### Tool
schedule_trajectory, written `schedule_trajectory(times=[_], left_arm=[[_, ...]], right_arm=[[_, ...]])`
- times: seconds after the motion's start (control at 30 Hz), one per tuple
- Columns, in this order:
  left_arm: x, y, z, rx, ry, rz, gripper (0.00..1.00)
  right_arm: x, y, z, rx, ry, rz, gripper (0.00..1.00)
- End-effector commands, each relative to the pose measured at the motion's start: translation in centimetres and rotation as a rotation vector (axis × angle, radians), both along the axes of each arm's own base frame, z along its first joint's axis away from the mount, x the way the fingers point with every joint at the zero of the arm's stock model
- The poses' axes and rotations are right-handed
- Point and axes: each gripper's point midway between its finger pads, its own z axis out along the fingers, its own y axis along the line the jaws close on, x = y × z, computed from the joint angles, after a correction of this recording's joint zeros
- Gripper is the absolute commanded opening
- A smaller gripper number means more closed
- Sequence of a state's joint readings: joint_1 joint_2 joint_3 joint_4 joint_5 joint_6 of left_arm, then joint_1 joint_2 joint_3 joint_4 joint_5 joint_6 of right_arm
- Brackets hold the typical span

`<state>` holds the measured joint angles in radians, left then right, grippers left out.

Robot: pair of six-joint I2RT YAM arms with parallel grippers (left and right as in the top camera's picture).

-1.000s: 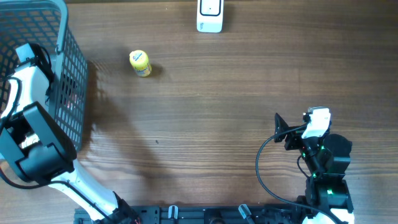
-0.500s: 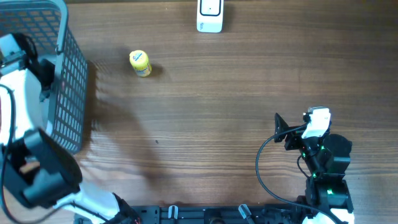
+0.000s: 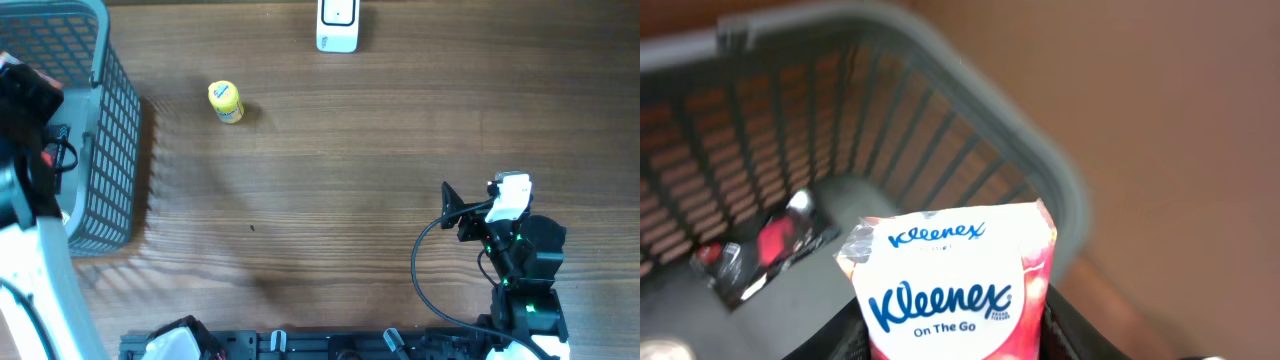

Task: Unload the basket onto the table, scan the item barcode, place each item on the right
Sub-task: 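Carry the Kleenex pack out and place it on the table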

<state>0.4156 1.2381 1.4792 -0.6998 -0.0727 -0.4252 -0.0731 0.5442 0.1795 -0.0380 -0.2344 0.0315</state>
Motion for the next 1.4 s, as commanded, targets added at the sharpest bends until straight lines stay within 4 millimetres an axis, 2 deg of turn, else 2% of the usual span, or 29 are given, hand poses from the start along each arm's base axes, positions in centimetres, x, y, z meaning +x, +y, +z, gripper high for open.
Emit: schedule_trajectory(times=[0.0, 0.07, 0.1, 0.17, 0.27, 0.37, 0.4, 0.43, 0.47, 0.53, 0.6, 0.67, 0.77, 0.9, 0.93, 1.0, 1.1, 1.27, 1.33, 1.37], left_arm=[[-1.1, -3.6, 4.9, 0.035, -0.152, -0.106, 0.41], [-1.2, -5.7, 6.5, 0.043, -0.210, -0.179, 0.47], [-0.8, -7.9, 7.7, 0.046, -0.256, -0.255, 0.49], [0.2, -10.0, 8.0, 0.034, -0.277, -0.326, 0.48], [2.4, -14.0, 7.3, 0.014, -0.272, -0.447, 0.47], [5.5, -18.8, 4.9, -0.017, -0.219, -0.575, 0.38], [7.1, -21.4, 3.0, -0.033, -0.175, -0.634, 0.33], [8.0, -23.1, 1.5, -0.044, -0.139, -0.670, 0.23], [9.0, -24.5, -0.2, -0.052, -0.098, -0.696, 0.19], [10.9, -27.4, -4.9, -0.069, 0.014, -0.747, 0.23], [12.4, -30.4, -10.9, -0.087, 0.154, -0.793, 0.27], [13.1, -32.6, -16.1, -0.096, 0.270, -0.825, 0.31], [13.0, -35.3, -23.4, -0.102, 0.429, -0.862, 0.35], [11.9, -36.5, -28.8, -0.095, 0.566, -0.874, 0.38], [11.5, -35.9, -30.5, -0.070, 0.617, -0.846, 0.38], [11.2, -34.7, -32.2, -0.030, 0.674, -0.799, 0.34], [10.5, -32.2, -34.7, 0.059, 0.771, -0.708, 0.38], [10.6, -30.4, -36.0, 0.143, 0.809, -0.640, 0.45], [10.7, -30.3, -35.9, 0.142, 0.806, -0.638, 0.64], [11.1, -30.3, -35.8, 0.146, 0.792, -0.637, 0.69]], right_arm=[[0.3, -0.3, 0.9, -0.010, -0.020, -0.010, 1.00], [0.3, -0.3, 0.9, -0.010, -0.019, -0.010, 1.00], [0.3, -0.3, 0.9, -0.010, -0.019, -0.010, 1.00], [0.3, -0.3, 0.9, -0.010, -0.019, -0.010, 1.00], [0.3, -0.3, 0.9, -0.010, -0.019, -0.010, 1.00], [0.3, -0.3, 0.9, -0.010, -0.018, -0.010, 1.00], [0.3, -0.3, 0.9, -0.010, -0.018, -0.010, 1.00], [0.3, -0.3, 0.9, -0.010, -0.018, -0.010, 1.00], [0.3, -0.3, 0.9, -0.010, -0.018, -0.010, 1.00], [0.3, -0.3, 0.9, -0.010, -0.019, -0.010, 1.00], [0.3, -0.3, 0.9, -0.010, -0.019, -0.010, 1.00], [0.3, -0.3, 0.9, -0.010, -0.019, -0.010, 1.00], [0.3, -0.3, 0.9, -0.011, -0.021, -0.010, 1.00], [0.3, -0.3, 1.0, -0.011, -0.023, -0.010, 1.00], [0.3, -0.3, 1.0, -0.011, -0.023, -0.010, 1.00], [0.3, -0.3, 1.0, -0.011, -0.026, -0.010, 1.00], [0.3, -0.3, 1.1, -0.011, -0.027, -0.010, 1.00], [0.3, -0.3, 1.1, -0.011, -0.027, -0.010, 1.00], [0.3, -0.3, 1.1, -0.011, -0.027, -0.010, 1.00], [0.3, -0.3, 1.1, -0.011, -0.027, -0.010, 1.00]])
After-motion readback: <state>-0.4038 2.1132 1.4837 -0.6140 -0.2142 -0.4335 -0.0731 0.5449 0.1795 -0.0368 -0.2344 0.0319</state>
